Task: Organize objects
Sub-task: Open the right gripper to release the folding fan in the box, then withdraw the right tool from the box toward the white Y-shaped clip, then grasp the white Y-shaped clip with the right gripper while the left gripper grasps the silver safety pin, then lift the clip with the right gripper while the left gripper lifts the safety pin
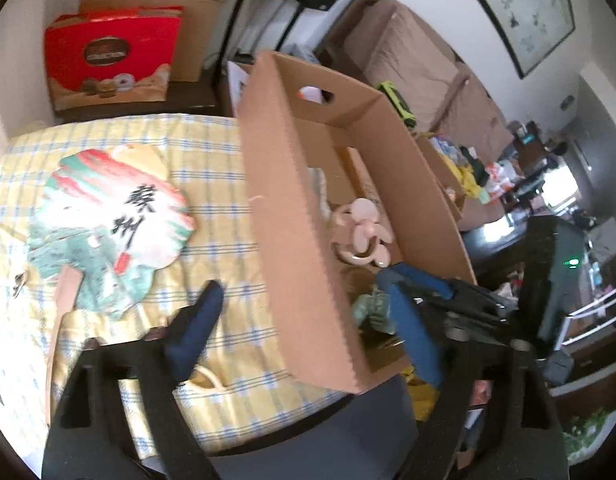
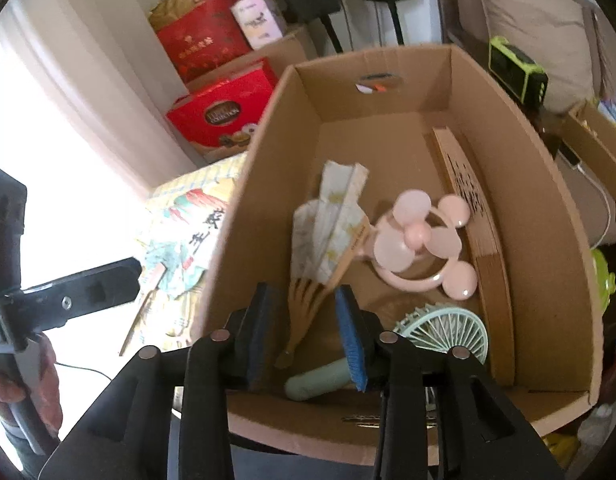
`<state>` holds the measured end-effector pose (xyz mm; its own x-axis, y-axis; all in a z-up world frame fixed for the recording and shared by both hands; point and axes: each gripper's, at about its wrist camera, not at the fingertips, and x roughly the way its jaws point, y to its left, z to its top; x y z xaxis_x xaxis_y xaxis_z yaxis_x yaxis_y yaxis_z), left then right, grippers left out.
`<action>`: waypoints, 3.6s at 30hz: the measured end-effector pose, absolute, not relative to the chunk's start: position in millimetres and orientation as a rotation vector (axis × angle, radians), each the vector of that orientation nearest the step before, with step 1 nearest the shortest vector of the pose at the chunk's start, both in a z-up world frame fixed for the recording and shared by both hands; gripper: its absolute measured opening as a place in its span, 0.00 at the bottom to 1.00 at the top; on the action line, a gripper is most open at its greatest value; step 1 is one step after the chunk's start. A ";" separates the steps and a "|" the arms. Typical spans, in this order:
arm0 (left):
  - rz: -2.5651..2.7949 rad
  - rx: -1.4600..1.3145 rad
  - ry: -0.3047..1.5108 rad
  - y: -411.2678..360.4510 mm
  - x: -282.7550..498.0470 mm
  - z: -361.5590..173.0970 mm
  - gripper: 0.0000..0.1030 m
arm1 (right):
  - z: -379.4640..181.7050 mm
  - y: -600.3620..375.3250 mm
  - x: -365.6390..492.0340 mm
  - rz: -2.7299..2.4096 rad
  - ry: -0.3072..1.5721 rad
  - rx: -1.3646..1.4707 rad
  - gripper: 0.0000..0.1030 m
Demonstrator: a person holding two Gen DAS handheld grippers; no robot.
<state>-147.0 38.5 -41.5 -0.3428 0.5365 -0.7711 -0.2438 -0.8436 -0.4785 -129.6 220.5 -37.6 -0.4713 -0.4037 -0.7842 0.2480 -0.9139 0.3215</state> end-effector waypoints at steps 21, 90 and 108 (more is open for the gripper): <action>2.342 -1.486 -0.380 -43.4 -118.9 -54.5 0.94 | -13.8 138.4 -105.0 -2.296 -0.018 1.225 0.78; 2.422 -1.724 -0.089 -162.7 -207.4 -176.1 0.44 | -148.9 7.2 -99.2 -2.049 0.538 1.413 0.46; 2.408 -1.684 -0.152 -157.7 -192.6 -150.9 0.08 | -123.3 9.8 -97.0 -2.051 0.430 1.364 0.41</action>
<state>-192.6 -157.7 -150.9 -0.3319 0.2206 -0.9172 -0.1034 -0.9749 -0.1970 -97.0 9.8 -123.3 -0.2653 -0.3218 -0.9089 0.6598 -0.7480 0.0723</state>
